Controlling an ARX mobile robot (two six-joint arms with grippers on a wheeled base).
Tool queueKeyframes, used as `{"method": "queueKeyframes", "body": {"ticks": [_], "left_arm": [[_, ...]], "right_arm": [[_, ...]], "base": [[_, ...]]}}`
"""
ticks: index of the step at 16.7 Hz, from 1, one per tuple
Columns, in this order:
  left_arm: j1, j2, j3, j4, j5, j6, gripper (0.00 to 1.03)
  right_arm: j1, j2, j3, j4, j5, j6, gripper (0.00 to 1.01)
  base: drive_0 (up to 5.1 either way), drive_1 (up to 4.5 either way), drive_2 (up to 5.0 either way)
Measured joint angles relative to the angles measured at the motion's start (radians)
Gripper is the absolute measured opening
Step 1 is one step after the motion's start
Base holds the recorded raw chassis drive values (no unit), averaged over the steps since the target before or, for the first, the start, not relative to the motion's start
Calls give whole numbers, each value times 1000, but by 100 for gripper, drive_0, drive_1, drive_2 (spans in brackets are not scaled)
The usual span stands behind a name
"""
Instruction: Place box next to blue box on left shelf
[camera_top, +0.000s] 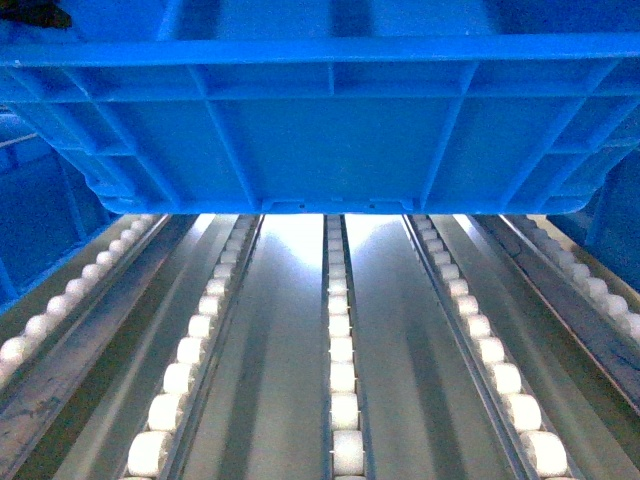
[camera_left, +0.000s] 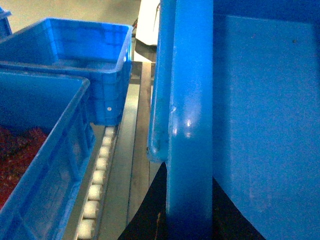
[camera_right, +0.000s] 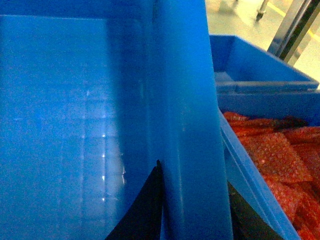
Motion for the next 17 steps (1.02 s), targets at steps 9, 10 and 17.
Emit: {"method": "queueKeyframes", "body": {"ticks": [9,10,17], "left_arm": [[-36,32,8,-412,27,14,6],[-48,35,6,-413,27,7,6],[-85,63,-21,-491,-1,-11,6]], "right_arm": [[-46,93,-32,-346,-180,142,21],[-57,100,-33,-342,-177,142,21],[-79,154,-63,-343,-221,151,21]], "base": [[0,0,0],[0,0,0],[0,0,0]]}}
